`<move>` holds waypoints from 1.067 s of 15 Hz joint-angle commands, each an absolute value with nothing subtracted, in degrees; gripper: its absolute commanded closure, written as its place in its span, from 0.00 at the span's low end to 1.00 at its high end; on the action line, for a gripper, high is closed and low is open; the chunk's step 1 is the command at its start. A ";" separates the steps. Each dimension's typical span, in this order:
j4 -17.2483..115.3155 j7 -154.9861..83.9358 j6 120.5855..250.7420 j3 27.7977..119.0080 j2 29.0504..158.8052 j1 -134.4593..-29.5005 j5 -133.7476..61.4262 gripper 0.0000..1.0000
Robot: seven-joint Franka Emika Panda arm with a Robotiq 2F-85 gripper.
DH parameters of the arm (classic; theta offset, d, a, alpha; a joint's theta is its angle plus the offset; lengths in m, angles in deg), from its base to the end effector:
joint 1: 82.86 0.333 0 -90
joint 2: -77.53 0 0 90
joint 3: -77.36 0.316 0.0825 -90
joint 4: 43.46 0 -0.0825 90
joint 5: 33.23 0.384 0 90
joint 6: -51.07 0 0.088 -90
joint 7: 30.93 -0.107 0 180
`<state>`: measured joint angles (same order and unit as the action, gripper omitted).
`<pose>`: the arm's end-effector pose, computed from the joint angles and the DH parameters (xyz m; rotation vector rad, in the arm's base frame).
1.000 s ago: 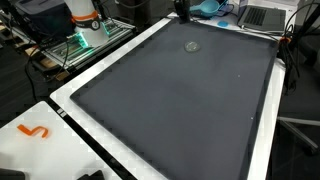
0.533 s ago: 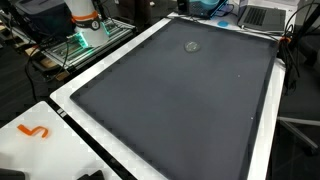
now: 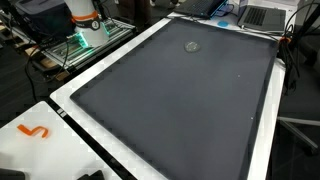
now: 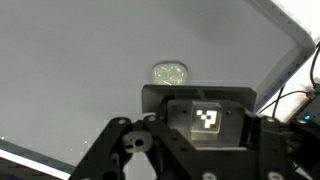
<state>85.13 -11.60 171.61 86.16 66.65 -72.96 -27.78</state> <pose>0.4651 0.1643 0.4498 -2.9419 -0.9348 -0.0744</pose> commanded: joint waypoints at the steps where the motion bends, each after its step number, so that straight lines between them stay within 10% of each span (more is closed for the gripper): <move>1: 80.57 -13.32 165.19 87.36 66.79 -72.09 -32.78 0.69; 11: 73.40 -13.56 156.76 89.08 67.97 -71.10 -38.31 0.69; 12: 74.94 -12.01 158.93 88.46 67.45 -71.12 -36.53 0.44; 16: 74.17 -12.06 158.42 88.60 67.58 -71.10 -36.87 0.44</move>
<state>74.31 -11.97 158.55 88.98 67.52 -71.55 -36.79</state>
